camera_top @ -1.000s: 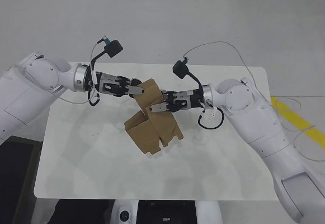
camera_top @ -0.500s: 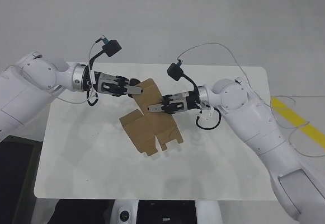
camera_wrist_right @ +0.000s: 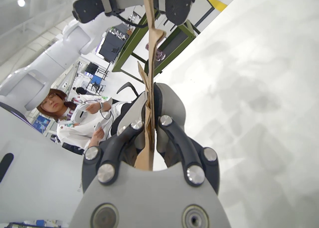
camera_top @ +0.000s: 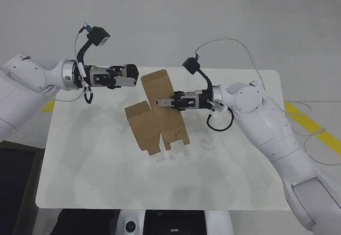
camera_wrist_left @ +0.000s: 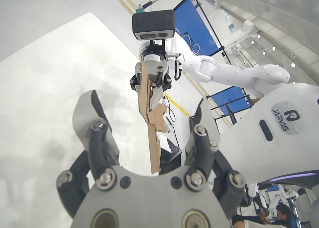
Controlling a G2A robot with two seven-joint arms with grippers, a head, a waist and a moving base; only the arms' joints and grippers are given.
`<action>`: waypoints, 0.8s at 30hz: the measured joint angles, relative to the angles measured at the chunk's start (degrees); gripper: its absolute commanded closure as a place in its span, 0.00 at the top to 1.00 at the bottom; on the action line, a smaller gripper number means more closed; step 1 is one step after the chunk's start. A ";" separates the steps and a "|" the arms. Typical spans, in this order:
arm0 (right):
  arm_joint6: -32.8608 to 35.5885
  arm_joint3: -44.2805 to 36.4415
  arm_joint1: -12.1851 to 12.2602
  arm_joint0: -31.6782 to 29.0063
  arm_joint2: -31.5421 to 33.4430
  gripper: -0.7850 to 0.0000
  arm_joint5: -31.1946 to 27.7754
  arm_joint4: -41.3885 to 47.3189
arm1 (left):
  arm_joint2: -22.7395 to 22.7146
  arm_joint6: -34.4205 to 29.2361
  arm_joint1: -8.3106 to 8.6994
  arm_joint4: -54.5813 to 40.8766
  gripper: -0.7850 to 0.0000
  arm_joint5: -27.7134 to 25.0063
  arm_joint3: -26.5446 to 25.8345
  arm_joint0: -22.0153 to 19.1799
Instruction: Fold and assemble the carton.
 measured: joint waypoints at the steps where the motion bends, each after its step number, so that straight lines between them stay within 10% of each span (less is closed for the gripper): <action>1: -0.99 -0.06 0.04 -0.16 0.46 0.00 1.10 0.21 | -0.30 0.02 -0.01 -0.75 1.00 -0.02 0.59 0.17; 24: -21.71 -8.24 1.20 -7.80 9.81 0.00 16.24 -1.36 | -5.63 -8.76 -4.50 -10.87 1.00 8.72 4.38 6.82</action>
